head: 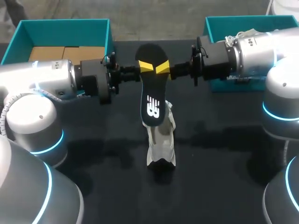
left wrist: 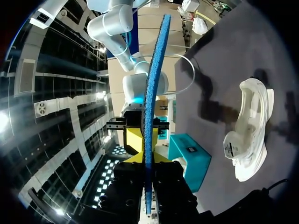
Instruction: Take the shoe out of the shoebox, open the shoe tongue, remove and reinsert the insole, then place the shoe into the shoebox
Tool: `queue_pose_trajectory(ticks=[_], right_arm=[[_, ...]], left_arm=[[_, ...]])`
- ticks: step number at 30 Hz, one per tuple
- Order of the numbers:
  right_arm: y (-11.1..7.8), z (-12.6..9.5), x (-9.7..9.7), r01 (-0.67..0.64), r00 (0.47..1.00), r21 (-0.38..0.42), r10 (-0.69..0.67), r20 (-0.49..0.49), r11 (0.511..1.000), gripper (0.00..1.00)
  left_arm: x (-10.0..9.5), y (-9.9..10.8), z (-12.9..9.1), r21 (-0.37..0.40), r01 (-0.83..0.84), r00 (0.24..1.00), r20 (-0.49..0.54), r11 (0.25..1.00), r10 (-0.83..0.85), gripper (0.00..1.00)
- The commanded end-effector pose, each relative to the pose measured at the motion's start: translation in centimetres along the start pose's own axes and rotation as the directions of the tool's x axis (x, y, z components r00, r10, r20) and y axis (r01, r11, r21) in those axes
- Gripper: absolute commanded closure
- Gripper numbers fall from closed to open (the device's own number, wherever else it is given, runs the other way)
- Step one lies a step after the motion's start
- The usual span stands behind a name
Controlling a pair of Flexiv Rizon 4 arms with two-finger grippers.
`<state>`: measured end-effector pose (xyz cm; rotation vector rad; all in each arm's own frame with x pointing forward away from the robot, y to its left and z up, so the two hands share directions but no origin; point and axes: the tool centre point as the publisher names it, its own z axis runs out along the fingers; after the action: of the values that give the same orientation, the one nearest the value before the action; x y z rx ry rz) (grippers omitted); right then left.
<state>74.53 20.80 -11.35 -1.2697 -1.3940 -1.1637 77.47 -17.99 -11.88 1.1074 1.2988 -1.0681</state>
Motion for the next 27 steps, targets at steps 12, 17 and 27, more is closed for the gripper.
queue_pose_trajectory(ticks=[12, 17, 27], right_arm=[[-0.6, 0.1, -0.5, -0.017, 1.000, -0.034, 0.017, -0.001, 0.999, 0.00], [-1.0, -0.8, -0.8, -0.009, 1.000, -0.057, 0.010, 0.013, 0.998, 0.00], [-2.1, -3.2, -1.6, 0.232, 0.960, -0.111, -0.210, 0.184, 0.966, 0.00]], left_arm=[[0.8, -0.3, 0.0, 0.021, 0.053, 0.999, -0.011, 0.998, -0.053, 1.00], [1.1, -0.5, -0.3, 0.027, 0.107, 0.994, -0.006, 0.994, -0.107, 1.00], [2.0, -1.6, -1.2, 0.098, 0.219, 0.976, -0.029, 0.971, -0.217, 1.00]])
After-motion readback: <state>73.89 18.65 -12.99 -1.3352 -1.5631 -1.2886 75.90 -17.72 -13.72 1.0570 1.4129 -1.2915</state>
